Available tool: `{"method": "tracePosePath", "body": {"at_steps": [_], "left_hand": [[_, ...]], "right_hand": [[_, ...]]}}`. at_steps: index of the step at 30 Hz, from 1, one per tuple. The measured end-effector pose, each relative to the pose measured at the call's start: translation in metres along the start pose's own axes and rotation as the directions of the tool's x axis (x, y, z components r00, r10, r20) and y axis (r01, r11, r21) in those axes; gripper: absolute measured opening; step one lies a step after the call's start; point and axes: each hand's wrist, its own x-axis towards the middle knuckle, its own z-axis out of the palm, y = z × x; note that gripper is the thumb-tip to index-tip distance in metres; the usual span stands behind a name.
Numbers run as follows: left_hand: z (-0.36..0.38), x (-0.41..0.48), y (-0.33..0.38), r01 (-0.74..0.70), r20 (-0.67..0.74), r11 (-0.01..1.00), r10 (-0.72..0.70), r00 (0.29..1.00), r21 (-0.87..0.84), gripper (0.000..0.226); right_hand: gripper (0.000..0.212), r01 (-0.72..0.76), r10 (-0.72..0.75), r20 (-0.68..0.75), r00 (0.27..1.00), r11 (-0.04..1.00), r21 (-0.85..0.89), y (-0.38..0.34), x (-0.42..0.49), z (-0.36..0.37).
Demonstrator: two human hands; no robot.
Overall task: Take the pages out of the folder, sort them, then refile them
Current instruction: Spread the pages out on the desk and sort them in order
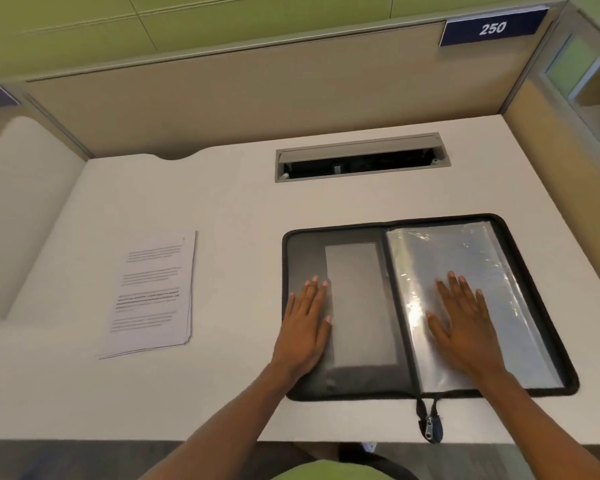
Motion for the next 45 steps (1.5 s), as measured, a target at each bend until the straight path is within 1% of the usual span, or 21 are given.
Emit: {"method": "tracePosePath", "body": {"at_steps": [4, 7, 10, 13, 15, 18, 21, 24, 28, 33, 37, 41, 45], "left_hand": [[-0.046, -0.032, -0.070, 0.088, -0.119, 0.996, -0.084, 0.989, 0.029, 0.060], [-0.083, -0.052, -0.124, 0.144, -0.176, 0.988, -0.132, 0.976, 0.057, 0.061], [-0.120, -0.067, -0.172, 0.193, -0.230, 0.978, -0.172, 0.958, 0.073, 0.061], [-0.155, -0.079, -0.217, 0.253, -0.277, 0.966, -0.232, 0.932, 0.043, 0.061], [-0.177, -0.087, -0.250, 0.304, -0.299, 0.952, -0.284, 0.911, 0.022, 0.062], [-0.201, -0.095, -0.298, 0.401, -0.319, 0.916, -0.382, 0.867, -0.007, 0.062], [-0.216, -0.100, -0.335, 0.543, -0.291, 0.834, -0.546, 0.785, -0.099, 0.063], [-0.227, -0.102, -0.355, 0.625, -0.271, 0.766, -0.640, 0.719, -0.152, 0.064], [-0.234, -0.098, -0.363, 0.655, -0.251, 0.717, -0.697, 0.672, -0.237, 0.064], [-0.227, -0.091, -0.353, 0.584, -0.265, 0.761, -0.647, 0.715, -0.283, 0.065], [-0.225, -0.082, -0.347, 0.564, -0.256, 0.751, -0.652, 0.713, -0.343, 0.065], [-0.226, -0.069, -0.349, 0.558, -0.248, 0.748, -0.653, 0.716, -0.359, 0.062], [-0.230, -0.059, -0.350, 0.546, -0.231, 0.743, -0.651, 0.723, -0.386, 0.062]], "right_hand": [[0.070, 0.087, -0.084, -0.036, 0.996, 0.993, 0.080, -0.085, 0.022, 0.020], [0.069, 0.166, -0.159, -0.066, 0.985, 0.979, 0.120, -0.163, 0.034, 0.040], [0.066, 0.222, -0.216, -0.056, 0.975, 0.963, 0.150, -0.242, 0.043, 0.065], [0.062, 0.248, -0.245, -0.043, 0.969, 0.945, 0.211, -0.317, 0.050, 0.091], [0.061, 0.246, -0.250, -0.017, 0.968, 0.939, 0.239, -0.360, 0.053, 0.109], [0.063, 0.193, -0.213, 0.045, 0.976, 0.943, 0.271, -0.414, 0.060, 0.133], [0.066, 0.151, -0.185, 0.112, 0.976, 0.953, 0.262, -0.457, 0.068, 0.150], [0.067, 0.087, -0.128, 0.142, 0.982, 0.960, 0.266, -0.489, 0.076, 0.159], [0.069, -0.019, -0.025, 0.146, 0.989, 0.956, 0.293, -0.514, 0.086, 0.165], [0.068, -0.098, 0.030, 0.179, 0.983, 0.918, 0.384, -0.530, 0.095, 0.169], [0.059, -0.200, 0.133, 0.178, 0.975, 0.874, 0.444, -0.538, 0.104, 0.169], [0.055, -0.274, 0.216, 0.175, 0.961, 0.836, 0.476, -0.539, 0.114, 0.172], [0.043, -0.348, 0.322, 0.148, 0.935, 0.756, 0.554, -0.537, 0.125, 0.172]]}}
